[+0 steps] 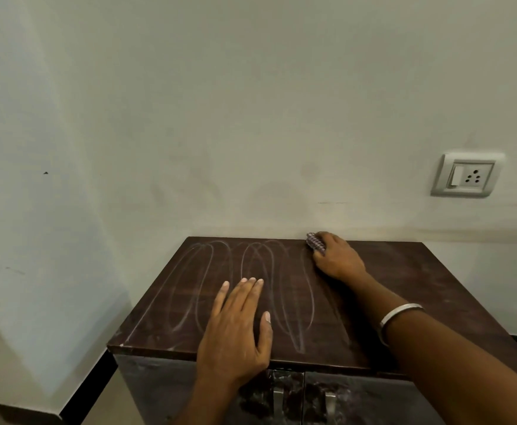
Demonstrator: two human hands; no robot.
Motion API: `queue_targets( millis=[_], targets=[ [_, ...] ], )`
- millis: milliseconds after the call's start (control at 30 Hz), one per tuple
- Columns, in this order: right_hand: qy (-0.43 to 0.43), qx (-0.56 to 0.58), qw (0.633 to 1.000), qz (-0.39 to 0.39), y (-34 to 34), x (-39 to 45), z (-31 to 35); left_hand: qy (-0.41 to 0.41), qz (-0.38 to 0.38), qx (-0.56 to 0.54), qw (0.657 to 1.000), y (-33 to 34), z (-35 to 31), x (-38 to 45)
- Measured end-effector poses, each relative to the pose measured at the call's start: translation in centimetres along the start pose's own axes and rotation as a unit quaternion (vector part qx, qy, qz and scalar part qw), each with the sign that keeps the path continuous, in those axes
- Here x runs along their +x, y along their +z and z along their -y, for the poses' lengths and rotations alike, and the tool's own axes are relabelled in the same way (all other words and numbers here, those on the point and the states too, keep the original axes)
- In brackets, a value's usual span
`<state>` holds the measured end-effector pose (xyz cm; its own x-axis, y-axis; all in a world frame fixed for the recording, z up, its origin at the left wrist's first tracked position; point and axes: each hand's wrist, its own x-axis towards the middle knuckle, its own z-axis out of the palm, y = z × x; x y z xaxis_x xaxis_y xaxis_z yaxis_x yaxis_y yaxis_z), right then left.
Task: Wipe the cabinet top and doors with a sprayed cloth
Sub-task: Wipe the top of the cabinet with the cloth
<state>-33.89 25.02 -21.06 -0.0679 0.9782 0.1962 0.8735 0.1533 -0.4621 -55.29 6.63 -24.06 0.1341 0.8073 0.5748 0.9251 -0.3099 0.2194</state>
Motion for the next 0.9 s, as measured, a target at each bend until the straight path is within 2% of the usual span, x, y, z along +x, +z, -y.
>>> queue_targets(
  millis=[133, 267, 467, 600, 900],
  targets=[
    [0.057, -0.015, 0.997, -0.039, -1.5, 0.0, -3.3, 0.0, -0.003, 0.001, 1.0, 0.2, 0.0, 0.0],
    [0.079, -0.034, 0.995, -0.05, -1.1, -0.4, -2.7, 0.003, -0.004, 0.004, 1.0, 0.3, 0.0, 0.0],
    [-0.004, -0.021, 0.999, -0.038, 1.4, -2.4, 2.2, 0.006, -0.006, 0.011, 1.0, 0.2, 0.0, -0.1],
    [-0.014, -0.002, 1.0, -0.017, 0.8, -3.2, 1.9, 0.006, -0.007, 0.01, 1.0, 0.2, -0.1, -0.1],
    [0.102, -0.04, 0.991, -0.082, -3.8, -5.2, -5.8, 0.003, -0.003, 0.019, 1.0, 0.1, -0.2, 0.0]
  ],
)
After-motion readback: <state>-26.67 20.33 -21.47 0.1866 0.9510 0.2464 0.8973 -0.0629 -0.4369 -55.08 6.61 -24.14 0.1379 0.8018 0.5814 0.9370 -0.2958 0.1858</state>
